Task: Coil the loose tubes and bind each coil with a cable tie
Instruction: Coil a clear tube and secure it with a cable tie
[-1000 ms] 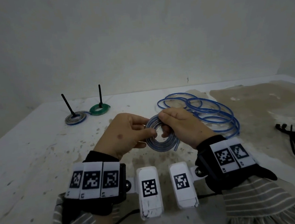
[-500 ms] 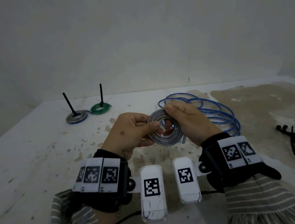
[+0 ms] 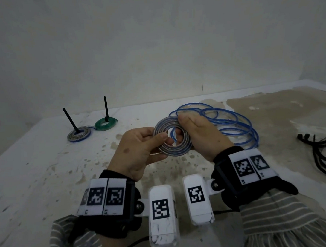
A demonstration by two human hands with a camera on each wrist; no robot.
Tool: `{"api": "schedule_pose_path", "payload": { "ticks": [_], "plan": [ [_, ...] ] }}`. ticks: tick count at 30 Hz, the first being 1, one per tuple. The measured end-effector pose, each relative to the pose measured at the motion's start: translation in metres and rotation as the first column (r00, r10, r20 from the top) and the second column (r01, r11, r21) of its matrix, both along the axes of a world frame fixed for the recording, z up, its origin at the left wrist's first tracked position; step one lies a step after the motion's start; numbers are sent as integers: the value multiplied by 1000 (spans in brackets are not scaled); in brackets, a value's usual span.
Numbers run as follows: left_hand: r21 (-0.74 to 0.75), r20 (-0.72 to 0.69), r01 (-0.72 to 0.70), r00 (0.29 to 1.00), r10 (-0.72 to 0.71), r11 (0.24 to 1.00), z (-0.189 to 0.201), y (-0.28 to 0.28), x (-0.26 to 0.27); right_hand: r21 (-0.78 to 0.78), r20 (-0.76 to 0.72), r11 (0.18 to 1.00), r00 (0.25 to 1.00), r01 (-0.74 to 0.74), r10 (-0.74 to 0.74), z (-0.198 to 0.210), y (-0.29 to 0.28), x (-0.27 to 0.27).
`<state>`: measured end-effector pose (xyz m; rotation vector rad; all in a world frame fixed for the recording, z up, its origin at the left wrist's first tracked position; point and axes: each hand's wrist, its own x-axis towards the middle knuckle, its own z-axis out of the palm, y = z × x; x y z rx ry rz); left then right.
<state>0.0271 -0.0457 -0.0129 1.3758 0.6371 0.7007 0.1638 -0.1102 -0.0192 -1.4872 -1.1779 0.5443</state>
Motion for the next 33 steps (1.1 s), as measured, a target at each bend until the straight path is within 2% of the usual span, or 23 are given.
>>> {"api": "schedule_pose_path", "payload": {
  "ticks": [2,4,7,9,12,16,20,22,23,25,27,29,30,33],
  "plan": [
    [-10,7,51,999,-51,999,1,0,1,-27,122,1000,993,3,0,0,0,-1],
    [-81,66,63,996,-57,995,3,0,2,-50,223,999,975,7,4,-1,1,-3],
    [-253,219,72,976,-16,965,6,-4,5,-57,251,998,968,18,-3,-1,3,-4],
    [-293,254,73,967,4,953,5,-6,8,-50,245,998,970,25,-12,-1,2,-4],
    [-258,212,36,977,21,965,1,-6,14,-88,262,996,965,20,4,0,1,-5],
    [-198,159,16,987,16,980,-5,-3,16,-258,244,965,963,-51,116,9,-10,5],
    [-181,163,42,987,-13,983,-9,-2,16,-375,332,916,943,140,-8,22,-38,50],
    [-180,166,60,986,-30,982,-10,-1,16,-428,511,847,857,316,-62,28,-59,83],
    [-177,165,69,985,-39,982,-11,-1,16,-455,597,787,798,416,-77,29,-71,100],
    [-164,160,88,985,-62,983,-11,-2,17,-505,699,633,708,587,-99,29,-97,136],
    [-150,154,101,985,-78,983,-11,-3,18,-549,745,480,661,684,-89,25,-125,163],
    [-145,153,103,985,-81,984,-10,-5,18,-597,757,368,653,713,-37,20,-148,180],
    [-145,155,105,984,-82,984,-9,-5,18,-635,739,327,674,700,-8,18,-156,184],
    [-143,155,113,984,-90,983,-7,-7,20,-736,645,293,763,611,30,10,-172,183]
  ]
}}
